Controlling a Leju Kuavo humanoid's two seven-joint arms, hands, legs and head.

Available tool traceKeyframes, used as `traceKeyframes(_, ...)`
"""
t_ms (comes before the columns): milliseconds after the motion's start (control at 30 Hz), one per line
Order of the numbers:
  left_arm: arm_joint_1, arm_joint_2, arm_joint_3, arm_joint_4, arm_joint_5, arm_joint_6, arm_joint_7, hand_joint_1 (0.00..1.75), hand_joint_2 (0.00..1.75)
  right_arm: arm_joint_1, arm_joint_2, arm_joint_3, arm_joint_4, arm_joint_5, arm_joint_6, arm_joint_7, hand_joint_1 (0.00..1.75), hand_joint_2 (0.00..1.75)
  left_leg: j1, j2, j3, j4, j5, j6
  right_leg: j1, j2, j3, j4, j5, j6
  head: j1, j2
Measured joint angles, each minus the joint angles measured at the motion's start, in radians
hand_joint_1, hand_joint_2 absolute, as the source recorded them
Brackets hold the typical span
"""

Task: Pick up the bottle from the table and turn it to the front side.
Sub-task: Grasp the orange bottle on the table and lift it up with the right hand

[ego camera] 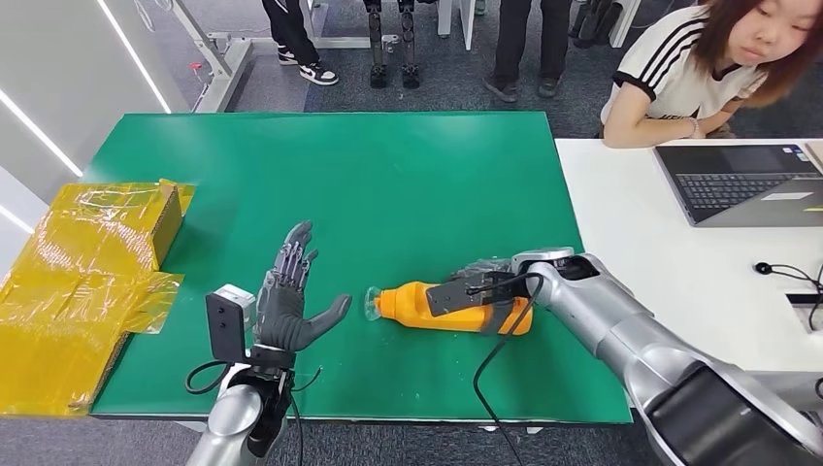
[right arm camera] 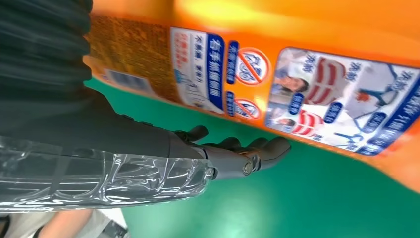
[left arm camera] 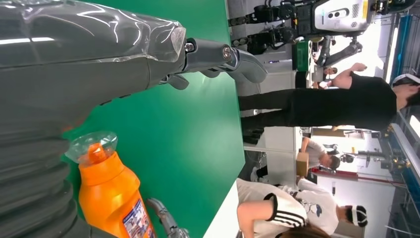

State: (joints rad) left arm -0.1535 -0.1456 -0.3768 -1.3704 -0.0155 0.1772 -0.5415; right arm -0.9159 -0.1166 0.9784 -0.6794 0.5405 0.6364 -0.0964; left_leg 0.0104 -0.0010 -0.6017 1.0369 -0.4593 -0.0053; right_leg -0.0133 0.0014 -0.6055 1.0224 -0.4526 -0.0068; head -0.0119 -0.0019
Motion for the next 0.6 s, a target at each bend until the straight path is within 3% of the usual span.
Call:
traceKeyframes(67,0.001,0.000,0.002,0.000,0.008,-0.008,0.001,0.00,1.75,-0.026,-0.011,0.042,0.002,-0.010,0.009,0.011,0.06,1.75,0.000,0.000,0.000,0.000,0.000,0.000,0.000,0.000,0.000,0.000,0.000,0.000,0.000,0.000)
traceKeyframes(200,0.001,0.000,0.008,0.000,0.013,-0.019,0.003,0.00,1.75,-0.040,-0.019,0.087,0.007,-0.035,0.003,0.012,1.75,1.75,0.000,0.000,0.000,0.000,0.000,0.000,0.000,0.000,0.000,0.000,0.000,0.000,0.000,0.000)
traceKeyframes(367,0.001,0.000,0.010,0.004,0.018,-0.025,0.006,0.00,1.75,-0.042,-0.021,0.138,0.015,-0.075,-0.037,0.004,1.71,1.75,0.000,0.000,0.000,0.000,0.000,0.000,0.000,0.000,0.000,0.000,0.000,0.000,0.000,0.000)
traceKeyframes(500,0.002,0.000,0.010,0.005,0.018,-0.025,0.007,0.00,1.75,-0.042,-0.022,0.165,0.019,-0.086,-0.067,0.003,1.50,1.75,0.000,0.000,0.000,0.000,0.000,0.000,0.000,0.000,0.000,0.000,0.000,0.000,0.000,0.000)
traceKeyframes(600,0.006,0.000,0.011,0.005,0.019,-0.024,0.007,0.00,1.75,-0.037,-0.029,0.183,0.019,-0.099,-0.099,-0.003,1.65,1.75,0.000,0.000,0.001,0.000,0.000,0.000,0.000,0.000,0.000,0.000,0.000,0.000,0.000,0.000)
